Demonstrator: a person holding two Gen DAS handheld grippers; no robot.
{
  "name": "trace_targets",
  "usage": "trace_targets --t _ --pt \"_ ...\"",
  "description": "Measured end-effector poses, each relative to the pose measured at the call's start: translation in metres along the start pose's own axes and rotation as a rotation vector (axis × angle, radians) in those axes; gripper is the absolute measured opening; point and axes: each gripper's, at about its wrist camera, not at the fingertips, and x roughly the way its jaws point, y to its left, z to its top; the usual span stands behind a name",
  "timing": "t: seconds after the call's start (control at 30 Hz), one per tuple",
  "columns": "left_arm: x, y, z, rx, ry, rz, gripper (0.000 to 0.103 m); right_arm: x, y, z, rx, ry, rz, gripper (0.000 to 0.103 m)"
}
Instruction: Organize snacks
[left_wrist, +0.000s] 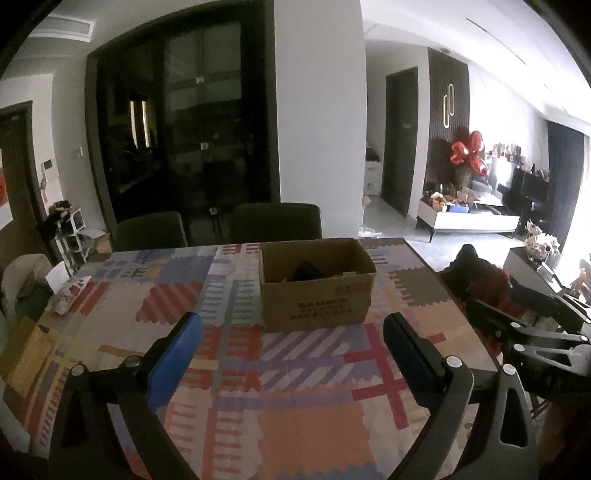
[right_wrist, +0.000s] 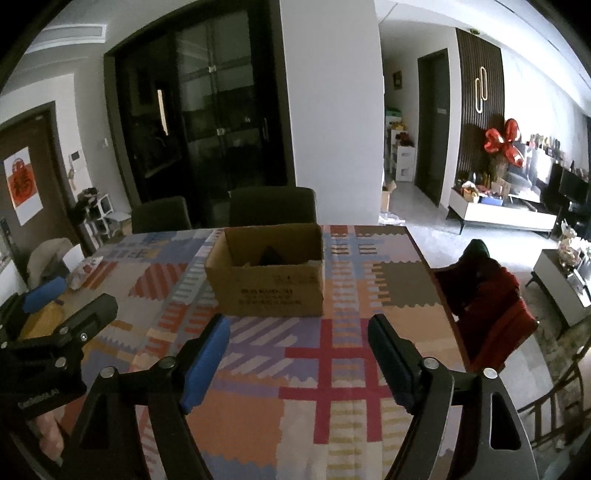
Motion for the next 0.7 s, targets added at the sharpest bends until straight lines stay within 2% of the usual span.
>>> trace_targets --t 0.3,0.7 --pt "-0.039 -0.008 -0.009 -0.006 -0.051 0.028 0.103 -0.034 -0.002 -0.015 -0.021 -0.040 0.024 0.079" --pt "-0.066 -0.014 -0.020 -0.002 -0.083 0.040 0.103 -0.064 -0.007 -0.028 -0.033 -0.078 0.039 0.079"
